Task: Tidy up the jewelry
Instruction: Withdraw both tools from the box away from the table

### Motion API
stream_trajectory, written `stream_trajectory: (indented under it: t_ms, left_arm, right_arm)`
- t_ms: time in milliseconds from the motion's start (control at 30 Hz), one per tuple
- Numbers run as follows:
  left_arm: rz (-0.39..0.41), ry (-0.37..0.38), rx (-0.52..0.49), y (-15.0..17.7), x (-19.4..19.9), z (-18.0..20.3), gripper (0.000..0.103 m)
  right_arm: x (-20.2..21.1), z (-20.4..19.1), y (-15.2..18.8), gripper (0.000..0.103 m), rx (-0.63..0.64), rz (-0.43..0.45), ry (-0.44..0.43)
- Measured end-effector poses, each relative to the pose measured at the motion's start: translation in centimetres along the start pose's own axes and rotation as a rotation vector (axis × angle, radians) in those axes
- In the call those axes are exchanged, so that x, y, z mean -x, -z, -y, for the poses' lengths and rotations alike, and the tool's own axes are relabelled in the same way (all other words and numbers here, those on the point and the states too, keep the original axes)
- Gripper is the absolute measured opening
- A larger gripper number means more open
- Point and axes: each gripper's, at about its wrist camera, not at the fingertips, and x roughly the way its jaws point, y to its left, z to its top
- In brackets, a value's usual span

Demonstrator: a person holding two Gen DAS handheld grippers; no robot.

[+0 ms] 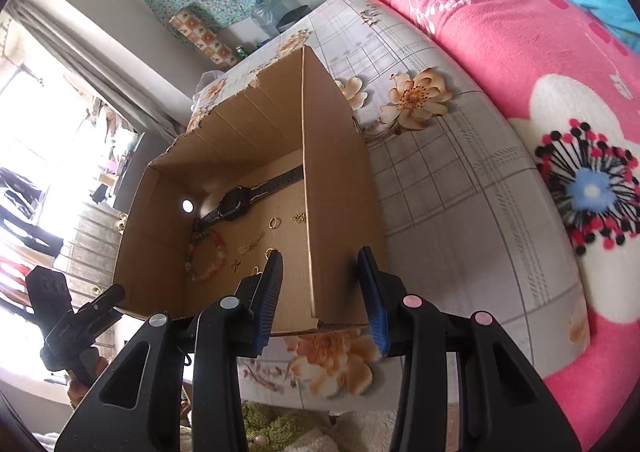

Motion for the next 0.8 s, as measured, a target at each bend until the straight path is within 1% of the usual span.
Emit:
stream_trajectory:
  t_ms: [267,300,333,367,400,433,467,500,533,567,600,667,733,767,800]
  left_arm:
    - [0.005,-0.011,-0.014,2.1,0.2,0.3,0.073]
    - [0.012,-0.023,-0.018,2.3,0.3,0.4,0.073]
    - [0.031,-0.048,-0.027,2.5,0.6,0.6,0.073]
    - [0.058,-0.081,-0.042,2.7,1.0,0.9,0.073]
    - [0.109,-0.133,-0.081,3.1,1.9,1.6,0.075]
    - [0.157,-0.171,-0.122,3.5,2.7,2.3,0.079]
    - [0.213,-0.212,-0.169,4.1,3.9,3.3,0.086]
    - [0.243,-0.234,-0.192,4.5,4.5,3.9,0.089]
    - [0.275,-0.254,-0.218,5.1,5.2,4.6,0.091]
    - [0.294,-0.270,-0.228,5.5,5.7,5.1,0.094]
    - [0.298,-0.278,-0.228,5.8,6.0,5.4,0.094]
    - [0.286,-0.282,-0.202,6.4,6.2,5.8,0.095]
    - [0.268,-0.291,-0.171,7.0,5.9,6.1,0.095]
    - [0.260,-0.303,-0.164,7.2,5.7,6.1,0.095]
    - [0.247,-0.330,-0.160,7.4,5.2,6.2,0.095]
  right_arm:
    - [0.6,1.5,1.3,0.039,-0.005,0.023,-0.004]
    - [0.7,1.4,1.5,0.039,-0.003,0.031,-0.007]
    - [1.3,1.4,1.9,0.039,0.002,0.055,0.012]
    - [2.0,1.3,2.2,0.040,0.010,0.080,0.037]
    - [2.8,1.2,2.6,0.040,0.022,0.107,0.059]
    - [3.9,0.9,3.2,0.045,0.037,0.146,0.092]
    - [4.7,0.5,3.7,0.051,0.049,0.175,0.119]
    - [5.9,-0.1,4.4,0.053,0.077,0.218,0.160]
    - [7.0,-0.9,5.3,0.060,0.116,0.257,0.201]
    - [7.6,-1.5,6.0,0.068,0.144,0.279,0.228]
    - [8.3,-2.4,6.9,0.072,0.186,0.306,0.260]
    - [8.8,-3.7,8.2,0.084,0.241,0.323,0.287]
    - [8.4,-4.7,9.6,0.091,0.273,0.301,0.295]
    - [7.9,-5.1,10.3,0.093,0.282,0.280,0.298]
    - [7.2,-5.4,10.6,0.093,0.291,0.261,0.305]
